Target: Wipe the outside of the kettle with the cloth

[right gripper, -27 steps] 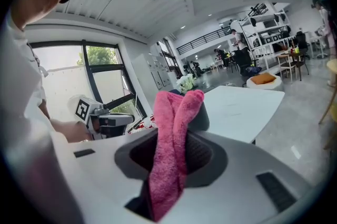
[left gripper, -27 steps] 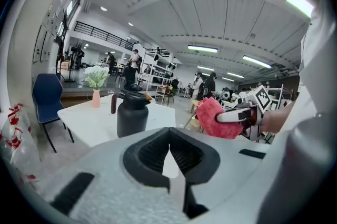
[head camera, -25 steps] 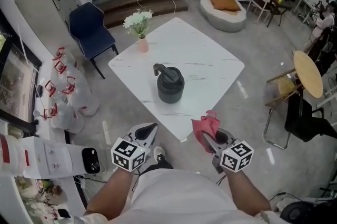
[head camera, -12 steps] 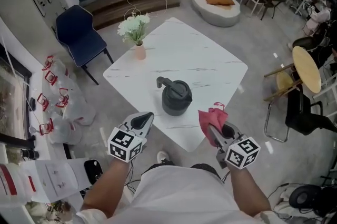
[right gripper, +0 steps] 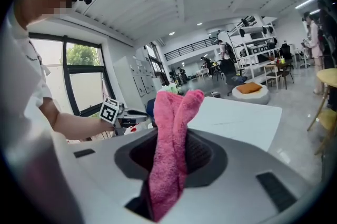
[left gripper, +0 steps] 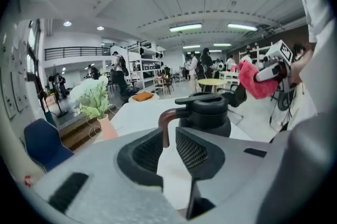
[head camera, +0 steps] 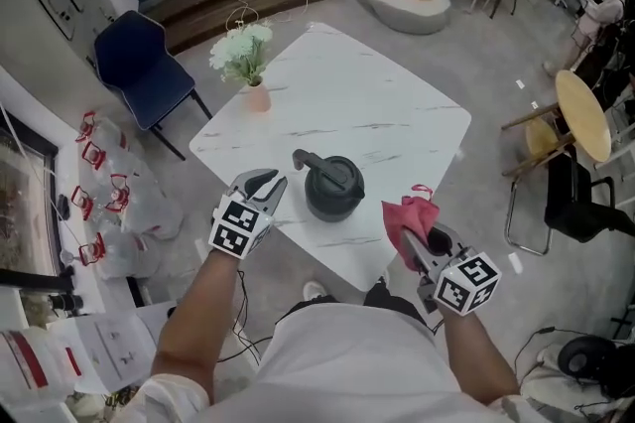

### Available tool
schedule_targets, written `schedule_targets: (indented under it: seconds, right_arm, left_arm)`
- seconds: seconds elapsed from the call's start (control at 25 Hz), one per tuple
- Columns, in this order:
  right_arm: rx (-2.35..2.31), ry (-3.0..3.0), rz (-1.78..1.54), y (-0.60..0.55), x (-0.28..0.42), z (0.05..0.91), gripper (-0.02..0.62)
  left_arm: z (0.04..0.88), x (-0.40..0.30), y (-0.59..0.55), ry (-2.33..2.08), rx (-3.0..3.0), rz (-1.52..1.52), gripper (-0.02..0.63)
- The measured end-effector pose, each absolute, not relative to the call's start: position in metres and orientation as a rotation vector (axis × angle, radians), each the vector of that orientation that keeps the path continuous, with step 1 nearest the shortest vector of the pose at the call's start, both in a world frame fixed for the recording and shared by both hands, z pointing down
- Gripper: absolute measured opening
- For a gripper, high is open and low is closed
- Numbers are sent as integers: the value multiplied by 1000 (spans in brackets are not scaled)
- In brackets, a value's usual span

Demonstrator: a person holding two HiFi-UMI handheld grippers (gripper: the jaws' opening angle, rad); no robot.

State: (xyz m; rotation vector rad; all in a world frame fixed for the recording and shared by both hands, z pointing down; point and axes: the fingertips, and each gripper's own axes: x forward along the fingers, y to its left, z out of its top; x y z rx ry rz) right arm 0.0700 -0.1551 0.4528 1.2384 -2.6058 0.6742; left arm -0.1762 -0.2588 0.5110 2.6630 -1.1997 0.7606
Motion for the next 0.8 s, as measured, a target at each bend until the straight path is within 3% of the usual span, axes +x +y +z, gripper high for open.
schedule_targets:
  seconds: [0.16,0.4,0.64,0.8]
  right_arm:
    - [1184,-2610,648,-170,75,450,113]
    - [1146,-2639,643,-196,78,450,114]
    - [1146,-2636,684,-200,85,460,114]
    - [1159,-2617,719,-199,94,470,114]
  left_arm:
    - [541,-167,-285,-1110,2712,1071,145]
    - [559,-144,-316,-954,2741,1167,209]
    - [576,-129,-330,-835,2775,1291,206]
    - [582,-123,-338,-827,2778,1217,194]
